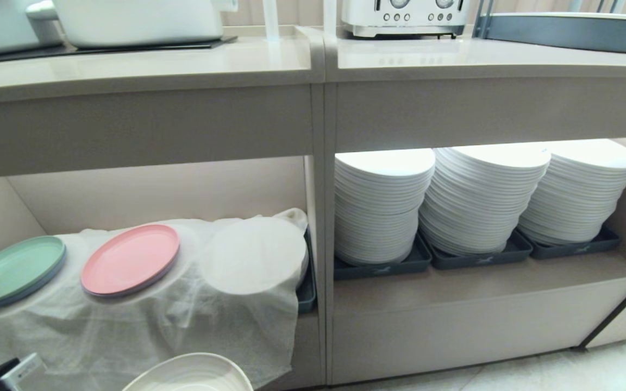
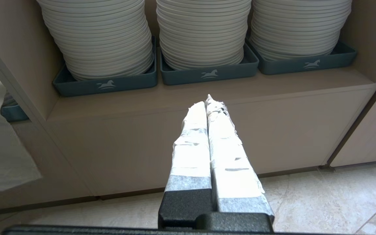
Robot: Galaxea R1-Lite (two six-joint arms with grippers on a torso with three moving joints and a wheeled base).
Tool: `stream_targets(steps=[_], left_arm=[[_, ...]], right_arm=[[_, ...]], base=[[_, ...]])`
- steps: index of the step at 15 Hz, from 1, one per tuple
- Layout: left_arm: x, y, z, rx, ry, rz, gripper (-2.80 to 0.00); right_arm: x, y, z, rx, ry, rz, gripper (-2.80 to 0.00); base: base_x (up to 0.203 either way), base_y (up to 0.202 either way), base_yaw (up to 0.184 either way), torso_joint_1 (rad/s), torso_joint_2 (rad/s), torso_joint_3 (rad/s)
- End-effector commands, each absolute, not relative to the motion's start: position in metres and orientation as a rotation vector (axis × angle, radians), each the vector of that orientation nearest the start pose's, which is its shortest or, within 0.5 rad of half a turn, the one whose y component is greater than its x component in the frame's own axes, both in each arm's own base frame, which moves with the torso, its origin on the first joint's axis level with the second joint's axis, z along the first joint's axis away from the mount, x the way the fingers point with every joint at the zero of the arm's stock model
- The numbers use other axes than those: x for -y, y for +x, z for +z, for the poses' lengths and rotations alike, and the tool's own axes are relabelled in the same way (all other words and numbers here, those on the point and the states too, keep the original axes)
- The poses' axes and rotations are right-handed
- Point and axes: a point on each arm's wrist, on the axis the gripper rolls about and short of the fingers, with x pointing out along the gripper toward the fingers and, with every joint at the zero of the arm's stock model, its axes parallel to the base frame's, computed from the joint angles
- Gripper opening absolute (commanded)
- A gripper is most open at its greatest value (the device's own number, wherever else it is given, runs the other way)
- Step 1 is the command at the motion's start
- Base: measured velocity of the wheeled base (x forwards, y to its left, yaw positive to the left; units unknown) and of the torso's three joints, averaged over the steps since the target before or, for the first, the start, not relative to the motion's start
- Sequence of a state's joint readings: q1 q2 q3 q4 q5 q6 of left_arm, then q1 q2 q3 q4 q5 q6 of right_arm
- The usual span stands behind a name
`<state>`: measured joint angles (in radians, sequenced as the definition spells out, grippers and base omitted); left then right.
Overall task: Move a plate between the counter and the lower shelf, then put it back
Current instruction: Put the plate in the cupboard
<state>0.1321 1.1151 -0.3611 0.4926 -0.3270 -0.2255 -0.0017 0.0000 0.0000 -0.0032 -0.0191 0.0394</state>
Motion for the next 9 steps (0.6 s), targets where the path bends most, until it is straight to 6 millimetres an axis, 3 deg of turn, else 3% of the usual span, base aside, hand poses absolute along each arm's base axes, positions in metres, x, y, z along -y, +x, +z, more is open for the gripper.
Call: stream_targets(steps=[1, 9], left_arm=[[-0.0032, 0.0784, 0.1072, -1.246, -0.486, -0.03, -2.8], [-0.0031, 0.0764, 0.105, -1.255, -0.492, -0.024, -2.8]], right_arm=[[0.0004, -0.0228, 0.0759, 0.004, 0.04, -0.02, -2.8], [0.0004, -0.0228, 0.0758, 0.003, 0.04, -0.021, -2.8]], base=[[0.0, 0.0, 0.0, 0.0, 0.0, 0.0], [0.0, 0.0, 0.0, 0.0, 0.0, 0.0]])
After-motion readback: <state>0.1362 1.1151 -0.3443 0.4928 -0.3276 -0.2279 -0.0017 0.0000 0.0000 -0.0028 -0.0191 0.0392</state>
